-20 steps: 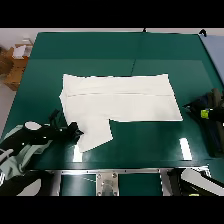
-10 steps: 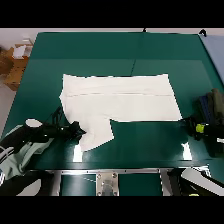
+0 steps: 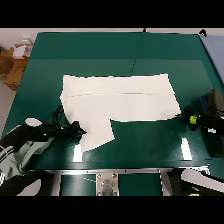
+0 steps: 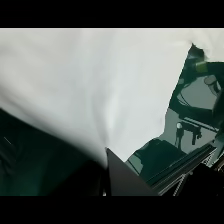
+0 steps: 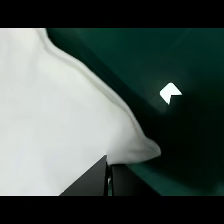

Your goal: Fold the shirts.

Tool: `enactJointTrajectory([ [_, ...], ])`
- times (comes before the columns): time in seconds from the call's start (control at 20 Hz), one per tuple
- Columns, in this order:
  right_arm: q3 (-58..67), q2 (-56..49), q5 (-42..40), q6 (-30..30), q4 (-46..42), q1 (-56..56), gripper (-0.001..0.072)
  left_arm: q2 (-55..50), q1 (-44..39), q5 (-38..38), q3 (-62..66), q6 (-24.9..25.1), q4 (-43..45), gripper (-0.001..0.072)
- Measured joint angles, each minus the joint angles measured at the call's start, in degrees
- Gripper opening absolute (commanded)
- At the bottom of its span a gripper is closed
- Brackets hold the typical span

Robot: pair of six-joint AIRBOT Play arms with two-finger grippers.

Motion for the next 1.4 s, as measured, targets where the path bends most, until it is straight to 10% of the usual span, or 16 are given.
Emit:
enactJointTrajectory([
  [0.75,4.1,11.0,12.7,9.5,-17.8,0.5,0.0013,12.7,0.0,-20.9,16.1,-20.7,24.9,0.0023],
  [1.4,38.1,-9.1,16.9,13.8,-18.9,12.5,0.0015,-17.7,0.0,-27.6,58.5,-20.6,34.9,0.0025],
])
